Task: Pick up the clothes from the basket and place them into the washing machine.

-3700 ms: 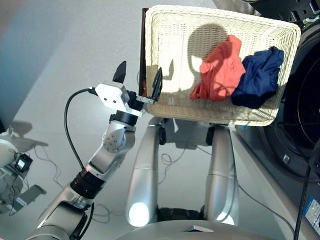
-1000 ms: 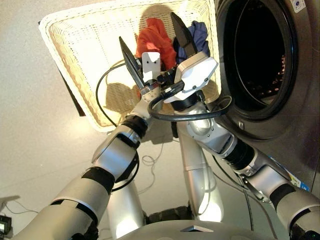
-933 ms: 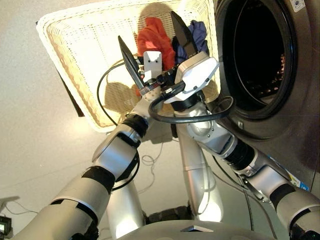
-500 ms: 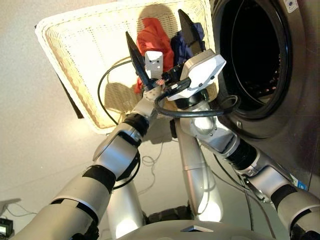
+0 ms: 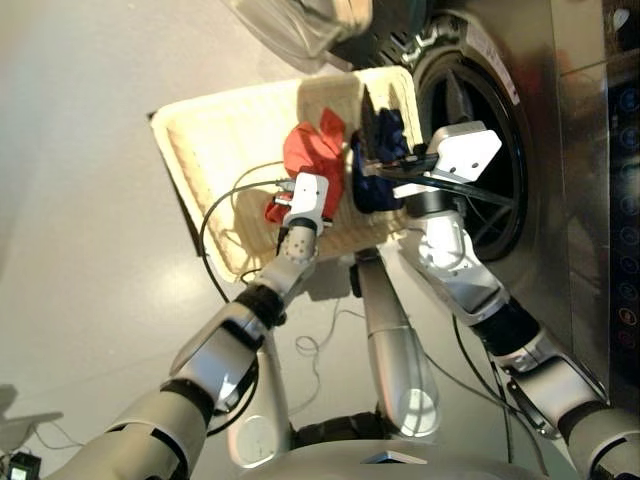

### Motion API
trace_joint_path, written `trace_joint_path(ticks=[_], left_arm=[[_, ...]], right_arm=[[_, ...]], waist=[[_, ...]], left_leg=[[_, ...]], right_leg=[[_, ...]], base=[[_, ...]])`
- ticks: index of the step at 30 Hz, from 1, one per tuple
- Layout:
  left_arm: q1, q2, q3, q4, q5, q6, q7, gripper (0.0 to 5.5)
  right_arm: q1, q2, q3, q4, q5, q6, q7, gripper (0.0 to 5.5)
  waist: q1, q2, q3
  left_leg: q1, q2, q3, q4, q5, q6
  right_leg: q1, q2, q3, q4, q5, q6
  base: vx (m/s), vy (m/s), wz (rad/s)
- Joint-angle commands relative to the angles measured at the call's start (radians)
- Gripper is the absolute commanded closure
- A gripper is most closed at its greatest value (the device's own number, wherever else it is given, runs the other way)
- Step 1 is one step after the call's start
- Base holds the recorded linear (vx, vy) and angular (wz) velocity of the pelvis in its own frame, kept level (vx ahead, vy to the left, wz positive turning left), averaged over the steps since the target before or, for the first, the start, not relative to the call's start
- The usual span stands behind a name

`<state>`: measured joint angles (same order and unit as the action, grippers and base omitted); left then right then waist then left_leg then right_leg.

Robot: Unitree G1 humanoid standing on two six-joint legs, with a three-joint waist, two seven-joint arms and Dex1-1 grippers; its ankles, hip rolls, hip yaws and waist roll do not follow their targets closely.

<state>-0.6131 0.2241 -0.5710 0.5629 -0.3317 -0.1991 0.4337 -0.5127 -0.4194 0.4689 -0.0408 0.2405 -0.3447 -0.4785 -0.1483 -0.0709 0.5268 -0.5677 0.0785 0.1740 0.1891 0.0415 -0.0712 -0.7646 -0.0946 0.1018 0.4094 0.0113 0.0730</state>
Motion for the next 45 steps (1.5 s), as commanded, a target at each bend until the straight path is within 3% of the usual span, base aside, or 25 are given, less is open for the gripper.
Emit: trace_joint_path(ticks=[1, 6, 13, 18, 23, 27, 30, 35, 45], left_arm=[[0.054, 0.059, 0.052, -0.217, 0.067, -0.097, -0.040, 5.50], [0.169, 0.199, 0.120, -0.489, 0.154, -0.126, -0.096, 5.50], [0.281, 0.283, 0.202, -0.703, 0.084, -0.172, -0.200, 5.50], [0.299, 0.347, 0.216, -0.813, 0.009, -0.194, -0.301, 5.50], [0.291, 0.441, 0.190, -0.858, -0.082, -0.200, -0.445, 5.50], [0.275, 0.494, 0.166, -0.873, -0.103, -0.199, -0.482, 5.50], [0.255, 0.530, 0.135, -0.891, -0.126, -0.191, -0.512, 5.50], [0.217, 0.559, 0.095, -0.910, -0.139, -0.186, -0.545, 5.50], [0.086, 0.600, 0.004, -0.930, -0.096, -0.195, -0.559, 5.50]], right_arm=[[0.057, -0.023, -0.080, -0.047, -0.046, -0.021, 0.038, 0.00], [0.125, -0.003, -0.110, -0.050, 0.026, -0.023, 0.117, 0.00], [0.195, -0.043, -0.098, -0.107, 0.061, 0.016, 0.248, 0.00], [0.199, -0.097, -0.070, -0.151, 0.095, 0.042, 0.356, 0.00], [0.122, -0.223, -0.020, -0.233, 0.163, 0.068, 0.484, 0.00], [0.046, -0.267, 0.010, -0.264, 0.188, 0.079, 0.509, 0.00], [-0.095, -0.298, 0.080, -0.244, 0.164, 0.106, 0.521, 0.00], [-0.231, -0.287, 0.180, -0.185, 0.154, 0.137, 0.553, 0.00], [-0.370, -0.196, 0.313, -0.035, 0.154, 0.189, 0.605, 0.00]], waist=[[0.029, 0.037, -0.007], [0.066, 0.044, -0.019], [0.092, 0.041, -0.087], [0.099, 0.047, -0.122], [0.105, 0.050, -0.143], [0.109, 0.051, -0.149], [0.114, 0.049, -0.155], [0.123, 0.051, -0.158], [0.133, 0.054, -0.153]], left_leg=[[0.050, -0.055, -0.024, -0.005, -0.018, 0.007], [0.193, -0.063, -0.015, -0.083, -0.005, 0.007], [0.299, -0.064, -0.020, -0.185, 0.030, 0.000], [0.350, -0.063, -0.027, -0.258, 0.058, -0.006], [0.366, -0.064, -0.030, -0.264, 0.061, -0.010], [0.366, -0.065, -0.027, -0.265, 0.060, -0.009], [0.365, -0.066, -0.023, -0.264, 0.060, -0.009], [0.363, -0.069, -0.023, -0.263, 0.062, -0.010], [0.353, -0.071, -0.026, -0.262, 0.069, -0.012]], right_leg=[[0.170, -0.019, -0.023, -0.198, 0.115, 0.100], [0.309, -0.036, -0.033, -0.265, 0.126, 0.114], [0.400, -0.053, -0.049, -0.323, 0.131, 0.119], [0.427, -0.062, -0.062, -0.342, 0.129, 0.121], [0.438, -0.065, -0.061, -0.350, 0.131, 0.121], [0.434, -0.069, -0.059, -0.348, 0.132, 0.122], [0.433, -0.073, -0.054, -0.352, 0.137, 0.121], [0.429, -0.075, -0.051, -0.353, 0.140, 0.120], [0.422, -0.080, -0.046, -0.354, 0.143, 0.121]], base=[[0.092, 0.007, 0.115], [0.093, 0.031, 0.003], [0.069, 0.015, -0.018], [0.010, 0.003, 0.016], [0.000, 0.000, 0.000], [0.000, 0.000, 0.000], [0.000, 0.000, 0.000], [0.000, 0.000, 0.000], [0.000, 0.000, 0.000]])
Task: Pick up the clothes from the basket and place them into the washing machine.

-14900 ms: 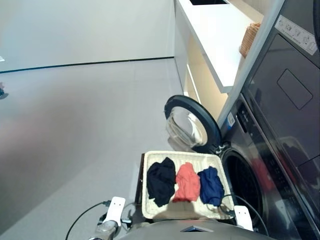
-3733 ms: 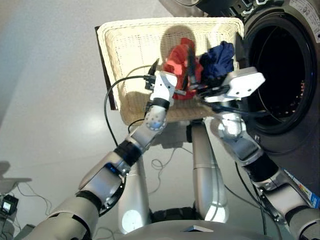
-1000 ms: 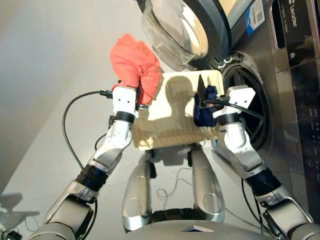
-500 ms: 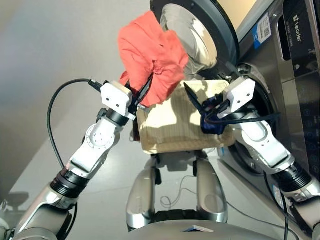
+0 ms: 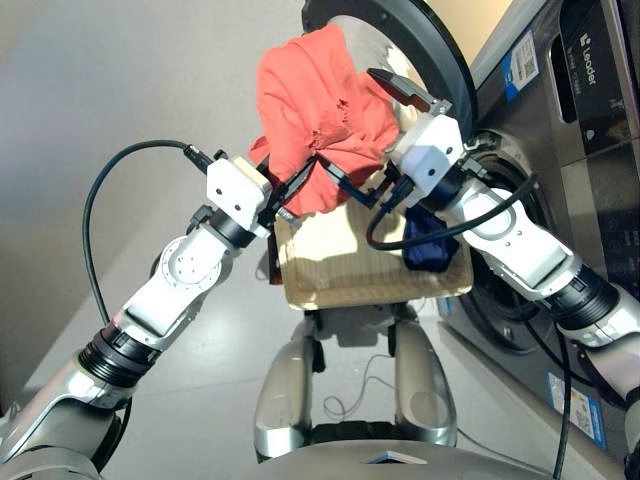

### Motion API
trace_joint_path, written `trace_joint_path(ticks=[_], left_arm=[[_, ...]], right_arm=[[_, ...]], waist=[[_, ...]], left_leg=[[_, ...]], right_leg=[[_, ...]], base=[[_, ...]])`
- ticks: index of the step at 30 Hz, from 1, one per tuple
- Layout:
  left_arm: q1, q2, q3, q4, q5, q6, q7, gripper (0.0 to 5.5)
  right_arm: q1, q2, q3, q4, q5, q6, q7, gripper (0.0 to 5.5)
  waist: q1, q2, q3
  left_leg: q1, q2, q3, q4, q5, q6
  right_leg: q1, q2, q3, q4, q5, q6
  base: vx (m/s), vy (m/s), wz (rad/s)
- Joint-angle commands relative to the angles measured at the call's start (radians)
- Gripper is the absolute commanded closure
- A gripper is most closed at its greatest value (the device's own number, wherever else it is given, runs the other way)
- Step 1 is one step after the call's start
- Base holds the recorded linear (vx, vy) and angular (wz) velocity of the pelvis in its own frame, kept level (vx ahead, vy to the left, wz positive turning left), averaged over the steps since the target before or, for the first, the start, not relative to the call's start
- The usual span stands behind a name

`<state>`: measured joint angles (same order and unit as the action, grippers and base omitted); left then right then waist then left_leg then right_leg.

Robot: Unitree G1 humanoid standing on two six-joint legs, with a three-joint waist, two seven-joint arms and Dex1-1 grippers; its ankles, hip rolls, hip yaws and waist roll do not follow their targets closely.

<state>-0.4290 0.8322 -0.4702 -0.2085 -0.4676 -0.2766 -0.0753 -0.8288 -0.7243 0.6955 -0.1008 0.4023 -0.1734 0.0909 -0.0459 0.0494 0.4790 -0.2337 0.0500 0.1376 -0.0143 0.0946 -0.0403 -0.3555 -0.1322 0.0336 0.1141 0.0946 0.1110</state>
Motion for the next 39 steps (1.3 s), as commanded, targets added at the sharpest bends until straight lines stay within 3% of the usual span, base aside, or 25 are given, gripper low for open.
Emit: trace_joint_path(ticks=[1, 12, 21, 31, 39], left_arm=[[-0.110, -0.005, -0.106, -0.156, 0.045, -0.119, -0.050, 5.50], [-0.141, -0.001, -0.087, -0.175, 0.102, -0.129, -0.015, 5.50], [-0.113, -0.014, -0.039, -0.168, 0.168, -0.126, -0.008, 5.50], [-0.096, -0.004, -0.027, -0.160, 0.210, -0.133, 0.022, 5.50], [-0.055, 0.040, 0.017, -0.174, 0.223, -0.137, 0.009, 5.50]], right_arm=[[-0.065, 0.117, 0.098, 0.038, -0.009, 0.021, 0.039, 0.00], [-0.021, 0.147, 0.096, 0.146, -0.065, 0.047, 0.044, 0.00], [0.030, 0.071, 0.059, 0.077, -0.201, 0.070, 0.112, 0.00], [0.233, -0.040, -0.194, -0.153, -0.019, -0.014, 0.040, 0.00], [0.376, -0.219, -0.366, -0.277, -0.041, -0.029, 0.044, 0.00]], waist=[[0.031, -0.066, -0.104], [0.036, -0.066, -0.097], [0.028, -0.067, -0.099], [0.012, -0.077, -0.099], [-0.007, -0.090, -0.107]], left_leg=[[0.018, -0.043, 0.009, -0.058, 0.016, -0.043], [0.014, -0.040, 0.003, -0.057, 0.021, -0.046], [0.016, -0.038, 0.002, -0.058, 0.020, -0.048], [0.017, -0.035, -0.003, -0.058, 0.020, -0.047], [0.020, -0.034, -0.003, -0.056, 0.015, -0.047]], right_leg=[[0.012, -0.042, 0.023, -0.059, 0.060, 0.082], [0.014, -0.044, 0.016, -0.059, 0.058, 0.080], [0.018, -0.043, 0.011, -0.063, 0.054, 0.079], [0.024, -0.039, 0.005, -0.063, 0.049, 0.080], [0.028, -0.039, 0.002, -0.064, 0.045, 0.082]], base=[[0.000, 0.000, 0.000], [0.000, 0.000, 0.000], [0.000, 0.000, 0.000], [0.000, 0.000, 0.000], [0.000, 0.000, 0.000]])
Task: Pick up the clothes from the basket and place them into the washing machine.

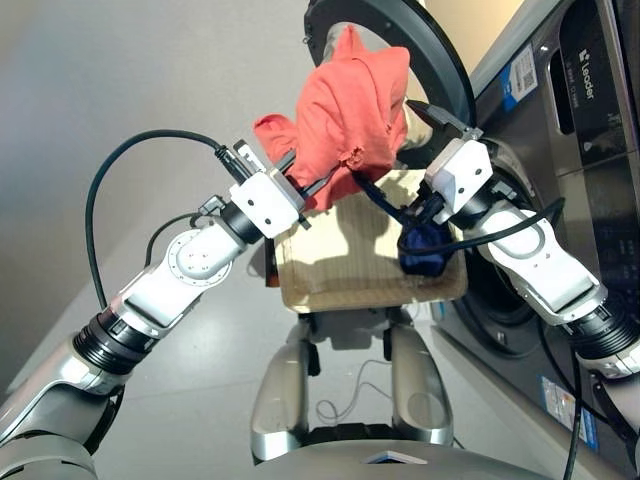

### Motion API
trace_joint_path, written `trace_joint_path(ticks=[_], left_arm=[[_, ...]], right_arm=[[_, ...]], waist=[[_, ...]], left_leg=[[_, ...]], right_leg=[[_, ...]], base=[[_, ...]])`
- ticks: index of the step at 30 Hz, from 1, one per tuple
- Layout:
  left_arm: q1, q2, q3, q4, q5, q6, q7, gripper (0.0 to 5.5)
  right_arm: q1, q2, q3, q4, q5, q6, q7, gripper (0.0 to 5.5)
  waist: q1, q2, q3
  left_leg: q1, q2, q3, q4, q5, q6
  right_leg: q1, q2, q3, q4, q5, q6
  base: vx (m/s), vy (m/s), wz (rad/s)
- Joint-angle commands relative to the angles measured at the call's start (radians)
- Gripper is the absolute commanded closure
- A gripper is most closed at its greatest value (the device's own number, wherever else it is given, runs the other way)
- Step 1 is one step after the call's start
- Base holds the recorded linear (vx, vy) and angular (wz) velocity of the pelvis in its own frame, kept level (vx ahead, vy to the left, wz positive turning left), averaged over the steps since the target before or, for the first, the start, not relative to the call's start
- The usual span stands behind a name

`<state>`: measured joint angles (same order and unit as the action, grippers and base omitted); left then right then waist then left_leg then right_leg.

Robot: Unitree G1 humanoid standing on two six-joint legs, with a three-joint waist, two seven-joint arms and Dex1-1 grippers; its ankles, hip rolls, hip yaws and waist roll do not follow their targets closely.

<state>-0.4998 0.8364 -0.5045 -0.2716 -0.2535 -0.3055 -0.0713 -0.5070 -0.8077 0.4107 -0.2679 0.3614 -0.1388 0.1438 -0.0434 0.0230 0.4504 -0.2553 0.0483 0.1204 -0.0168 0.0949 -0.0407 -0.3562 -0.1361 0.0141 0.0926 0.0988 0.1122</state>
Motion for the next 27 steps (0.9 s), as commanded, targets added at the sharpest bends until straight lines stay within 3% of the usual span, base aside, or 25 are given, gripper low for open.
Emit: trace_joint_path(ticks=[1, 11, 15, 21, 27], left_arm=[[0.020, 0.038, 0.052, -0.114, 0.008, -0.109, 0.004, 5.50], [-0.007, 0.039, 0.047, -0.106, 0.020, -0.117, 0.019, 5.50], [-0.032, 0.029, 0.034, -0.104, 0.022, -0.117, 0.017, 5.50], [-0.066, -0.003, 0.017, -0.110, 0.018, -0.113, 0.007, 5.50], [-0.069, -0.045, 0.025, -0.109, 0.004, -0.099, -0.008, 5.50]], right_arm=[[0.068, -0.145, -0.100, -0.121, 0.013, -0.068, -0.009, 0.00], [0.009, -0.167, 0.005, -0.150, 0.033, -0.044, 0.059, 0.00], [-0.062, -0.136, 0.088, -0.118, 0.004, -0.024, 0.078, 0.00], [-0.184, -0.058, 0.245, 0.003, -0.025, 0.061, 0.142, 0.00], [-0.247, 0.037, 0.302, 0.106, -0.098, 0.095, 0.153, 0.00]], waist=[[-0.011, -0.065, -0.080], [-0.005, -0.066, -0.084], [0.001, -0.061, -0.083], [0.016, -0.057, -0.081], [0.020, -0.055, -0.078]], left_leg=[[0.043, -0.033, 0.014, -0.054, 0.014, -0.047], [0.042, -0.033, 0.017, -0.049, 0.012, -0.047], [0.043, -0.034, 0.016, -0.051, 0.014, -0.048], [0.043, -0.035, 0.015, -0.053, 0.015, -0.048], [0.040, -0.035, 0.010, -0.055, 0.017, -0.048]], right_leg=[[0.028, -0.035, 0.023, -0.043, 0.041, 0.080], [0.027, -0.035, 0.026, -0.040, 0.041, 0.079], [0.028, -0.035, 0.025, -0.040, 0.040, 0.078], [0.027, -0.038, 0.022, -0.039, 0.040, 0.075], [0.025, -0.038, 0.020, -0.039, 0.039, 0.073]], base=[[0.000, 0.000, 0.000], [0.000, 0.000, 0.000], [0.000, 0.000, 0.000], [0.000, 0.000, 0.000], [0.000, 0.000, 0.000]])
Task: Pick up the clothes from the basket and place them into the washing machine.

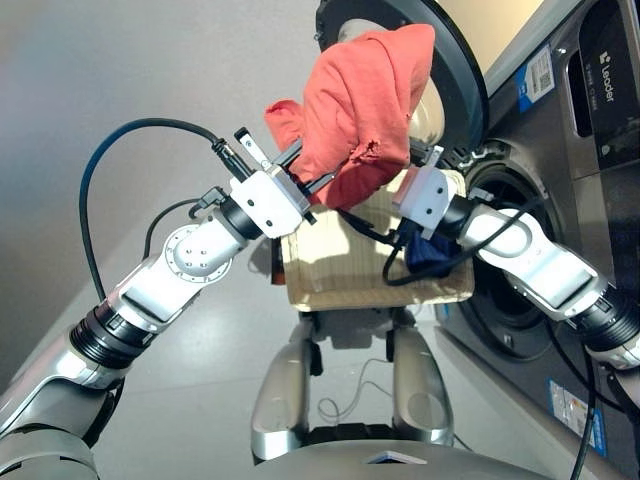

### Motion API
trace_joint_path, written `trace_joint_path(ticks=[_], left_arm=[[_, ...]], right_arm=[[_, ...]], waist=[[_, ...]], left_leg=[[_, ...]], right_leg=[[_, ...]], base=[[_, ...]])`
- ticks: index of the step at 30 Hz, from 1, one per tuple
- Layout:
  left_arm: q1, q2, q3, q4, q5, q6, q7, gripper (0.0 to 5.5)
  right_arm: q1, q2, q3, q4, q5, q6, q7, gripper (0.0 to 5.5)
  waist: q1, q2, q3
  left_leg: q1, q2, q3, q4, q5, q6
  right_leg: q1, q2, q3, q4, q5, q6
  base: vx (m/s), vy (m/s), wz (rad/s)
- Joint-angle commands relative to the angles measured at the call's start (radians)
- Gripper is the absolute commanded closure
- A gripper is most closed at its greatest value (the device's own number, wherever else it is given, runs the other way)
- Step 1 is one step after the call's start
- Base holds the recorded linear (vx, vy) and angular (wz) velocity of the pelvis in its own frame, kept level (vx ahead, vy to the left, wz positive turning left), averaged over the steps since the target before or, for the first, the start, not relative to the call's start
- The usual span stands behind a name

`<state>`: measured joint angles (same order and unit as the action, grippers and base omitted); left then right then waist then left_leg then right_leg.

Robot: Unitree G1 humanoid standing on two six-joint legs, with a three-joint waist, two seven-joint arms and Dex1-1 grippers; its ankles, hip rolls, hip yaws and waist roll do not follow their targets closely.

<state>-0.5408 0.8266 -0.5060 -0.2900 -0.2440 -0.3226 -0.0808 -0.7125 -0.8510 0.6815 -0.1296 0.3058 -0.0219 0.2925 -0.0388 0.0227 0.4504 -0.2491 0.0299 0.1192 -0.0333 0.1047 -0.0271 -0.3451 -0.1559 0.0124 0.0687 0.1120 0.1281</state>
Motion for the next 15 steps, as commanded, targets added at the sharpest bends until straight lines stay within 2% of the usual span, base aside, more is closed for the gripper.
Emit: trace_joint_path(ticks=[1, 9, 15], left_arm=[[-0.029, -0.046, 0.027, -0.090, -0.012, -0.081, -0.002, 5.50], [-0.035, -0.120, -0.019, -0.079, -0.056, -0.066, -0.008, 5.50], [-0.029, -0.139, -0.037, -0.064, -0.069, -0.057, -0.006, 5.50]], right_arm=[[-0.040, 0.098, 0.031, -0.027, -0.039, -0.019, 0.003, 0.00], [-0.109, 0.202, 0.026, 0.063, -0.085, -0.047, -0.078, 0.00], [-0.155, 0.204, -0.013, 0.018, -0.102, -0.070, -0.127, 0.00]], waist=[[0.016, -0.056, -0.078], [0.026, -0.055, -0.075], [0.026, -0.057, -0.074]], left_leg=[[0.034, -0.016, 0.012, -0.039, 0.007, -0.061], [0.028, -0.019, 0.011, -0.035, 0.008, -0.059], [0.027, -0.020, 0.012, -0.033, 0.006, -0.056]], right_leg=[[0.014, -0.019, 0.022, -0.016, 0.026, 0.058], [0.012, -0.020, 0.023, -0.017, 0.029, 0.057], [0.010, -0.018, 0.027, -0.016, 0.030, 0.057]], base=[[0.000, 0.000, 0.000], [0.000, 0.000, 0.000], [0.000, 0.000, 0.000]])
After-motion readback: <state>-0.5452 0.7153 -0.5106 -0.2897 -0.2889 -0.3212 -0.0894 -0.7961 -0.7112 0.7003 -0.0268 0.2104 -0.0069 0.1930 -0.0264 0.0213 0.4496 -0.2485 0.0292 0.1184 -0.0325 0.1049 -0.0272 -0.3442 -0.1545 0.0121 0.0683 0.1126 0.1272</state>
